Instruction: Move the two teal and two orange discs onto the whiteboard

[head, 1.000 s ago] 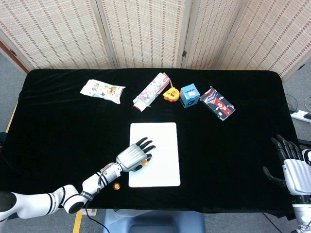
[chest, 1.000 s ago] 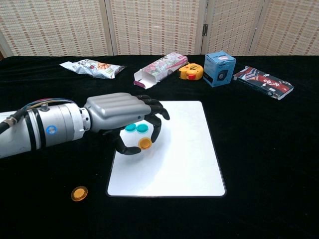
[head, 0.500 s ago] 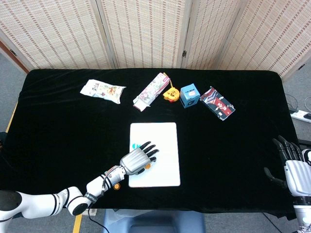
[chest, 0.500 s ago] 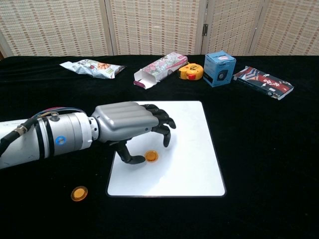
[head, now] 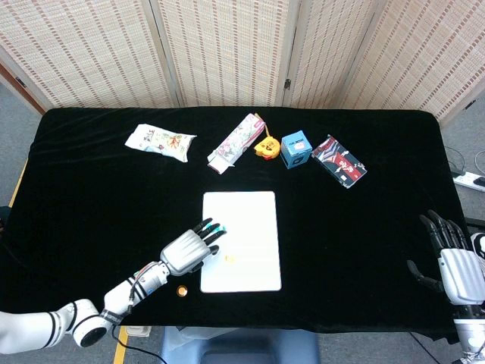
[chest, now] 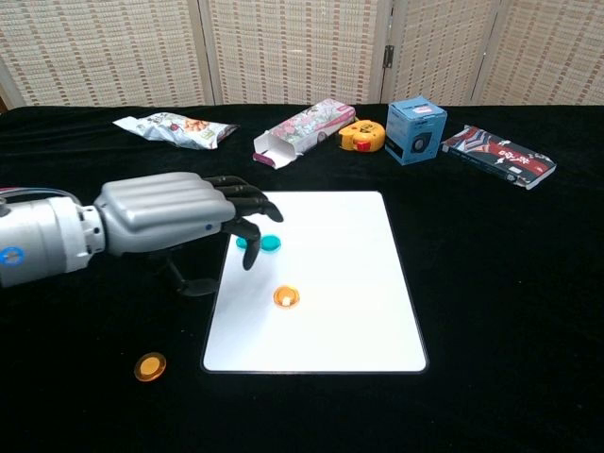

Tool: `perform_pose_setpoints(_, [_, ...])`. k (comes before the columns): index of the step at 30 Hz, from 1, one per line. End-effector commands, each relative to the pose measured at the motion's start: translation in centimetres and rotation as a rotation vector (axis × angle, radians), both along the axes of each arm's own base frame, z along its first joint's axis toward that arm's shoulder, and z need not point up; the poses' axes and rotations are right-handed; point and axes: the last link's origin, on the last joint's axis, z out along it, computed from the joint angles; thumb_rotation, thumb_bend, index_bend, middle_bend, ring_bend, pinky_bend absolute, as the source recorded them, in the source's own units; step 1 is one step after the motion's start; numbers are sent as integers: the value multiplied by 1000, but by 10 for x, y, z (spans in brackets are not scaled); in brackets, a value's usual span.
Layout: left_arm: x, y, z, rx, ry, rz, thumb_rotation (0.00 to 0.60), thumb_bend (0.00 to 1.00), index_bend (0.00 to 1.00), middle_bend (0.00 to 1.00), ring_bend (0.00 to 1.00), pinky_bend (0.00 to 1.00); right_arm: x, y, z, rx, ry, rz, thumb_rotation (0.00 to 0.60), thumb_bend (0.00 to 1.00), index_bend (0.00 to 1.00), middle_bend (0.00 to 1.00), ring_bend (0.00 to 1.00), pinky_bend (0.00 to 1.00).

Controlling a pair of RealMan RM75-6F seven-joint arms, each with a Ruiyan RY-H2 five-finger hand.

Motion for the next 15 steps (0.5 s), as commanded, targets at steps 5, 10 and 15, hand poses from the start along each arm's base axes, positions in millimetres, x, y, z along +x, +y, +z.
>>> perform_pose_setpoints(5, [-35,-28,17,-19,5,-3,600,414,446,120,0,0,4,-3,-3,10,0,18,600,361,0,48,48,0])
perform_pose_setpoints(10, [-46,-45,20,-35,0,-21,600,414,440,120,0,0,5,-5,-4,17,-1,25,600,360,0,48,45,0])
perform_pose_setpoints(15, [-53,-59,20,-53,-2,-37,600,414,422,120,0,0,6,-5,-5,18,-2,30,600,361,0,48,45,0])
